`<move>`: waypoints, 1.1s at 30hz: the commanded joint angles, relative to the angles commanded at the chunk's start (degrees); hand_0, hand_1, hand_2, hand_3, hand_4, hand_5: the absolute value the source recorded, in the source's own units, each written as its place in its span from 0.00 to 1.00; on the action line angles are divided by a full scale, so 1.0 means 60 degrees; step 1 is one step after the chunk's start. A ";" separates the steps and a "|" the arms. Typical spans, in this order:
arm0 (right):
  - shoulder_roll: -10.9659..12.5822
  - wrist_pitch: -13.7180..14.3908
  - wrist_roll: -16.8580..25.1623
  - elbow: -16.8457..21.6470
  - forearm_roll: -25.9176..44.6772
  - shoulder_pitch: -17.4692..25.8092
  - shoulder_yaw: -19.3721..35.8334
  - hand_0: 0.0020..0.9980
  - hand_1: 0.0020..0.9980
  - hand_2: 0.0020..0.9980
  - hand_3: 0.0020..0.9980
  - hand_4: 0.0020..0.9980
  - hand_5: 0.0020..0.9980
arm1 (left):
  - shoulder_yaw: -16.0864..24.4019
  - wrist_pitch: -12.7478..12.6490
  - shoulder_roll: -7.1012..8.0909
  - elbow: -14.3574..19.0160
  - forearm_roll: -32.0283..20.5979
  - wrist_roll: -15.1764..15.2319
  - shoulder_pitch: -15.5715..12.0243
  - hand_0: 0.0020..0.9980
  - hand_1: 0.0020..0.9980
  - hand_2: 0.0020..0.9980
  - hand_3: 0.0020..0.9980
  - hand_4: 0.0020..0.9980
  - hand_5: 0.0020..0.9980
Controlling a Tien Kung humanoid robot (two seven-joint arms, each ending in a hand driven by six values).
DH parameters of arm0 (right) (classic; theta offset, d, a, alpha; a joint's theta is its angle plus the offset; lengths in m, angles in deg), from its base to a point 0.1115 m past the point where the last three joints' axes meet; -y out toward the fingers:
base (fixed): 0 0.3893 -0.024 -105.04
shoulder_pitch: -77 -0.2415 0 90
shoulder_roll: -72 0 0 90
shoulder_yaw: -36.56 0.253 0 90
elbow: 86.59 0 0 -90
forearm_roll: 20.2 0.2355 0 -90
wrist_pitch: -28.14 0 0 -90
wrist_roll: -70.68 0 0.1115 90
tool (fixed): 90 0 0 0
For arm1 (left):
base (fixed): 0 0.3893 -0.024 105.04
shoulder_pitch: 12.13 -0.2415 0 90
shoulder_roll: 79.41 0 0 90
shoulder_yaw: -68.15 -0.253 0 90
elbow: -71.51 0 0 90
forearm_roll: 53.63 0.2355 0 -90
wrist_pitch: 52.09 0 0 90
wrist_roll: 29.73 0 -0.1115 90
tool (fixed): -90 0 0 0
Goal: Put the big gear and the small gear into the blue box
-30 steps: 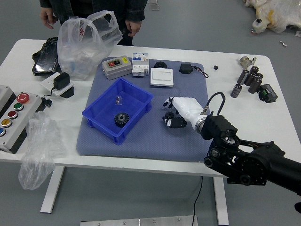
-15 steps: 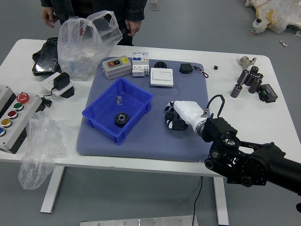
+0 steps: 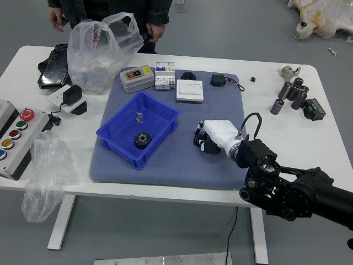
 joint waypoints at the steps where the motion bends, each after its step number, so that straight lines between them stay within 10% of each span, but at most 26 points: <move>1: 0.0009 0.0023 0.0018 -0.0001 -0.0026 -0.0015 0.0080 0.31 0.47 0.39 0.62 0.27 0.04 | 0.0006 -0.0001 -0.0001 0.0000 0.0009 0.0000 0.0001 0.61 0.56 0.55 0.65 0.73 0.38; 11: 0.0149 0.0083 0.0127 0.0021 -0.0232 -0.0084 0.0982 0.32 0.48 0.41 0.65 0.28 0.07 | 0.0030 0.0001 -0.0009 0.0004 0.0043 0.0000 0.0000 0.61 0.56 0.56 0.66 0.73 0.39; 12: 0.0174 0.0045 0.0138 0.0051 -0.0238 -0.0076 0.1047 0.33 0.52 0.80 0.86 0.83 0.46 | 0.0033 0.0001 -0.0009 0.0004 0.0048 -0.0002 -0.0001 0.61 0.56 0.56 0.66 0.73 0.40; 23: 0.0515 -0.1137 -0.1233 0.1368 -0.0934 0.0268 0.1385 0.31 0.49 0.88 0.92 0.93 0.52 | 0.0112 -0.0006 -0.0005 0.0012 0.0124 -0.0051 -0.0032 0.61 0.56 0.56 0.66 0.74 0.41; 33: 0.0434 -0.1285 -0.1511 0.1370 -0.0784 0.0314 0.1026 0.30 0.48 0.85 0.88 0.93 0.47 | 0.0136 -0.0012 0.0001 0.0015 0.0143 -0.0061 -0.0024 0.61 0.56 0.56 0.66 0.74 0.41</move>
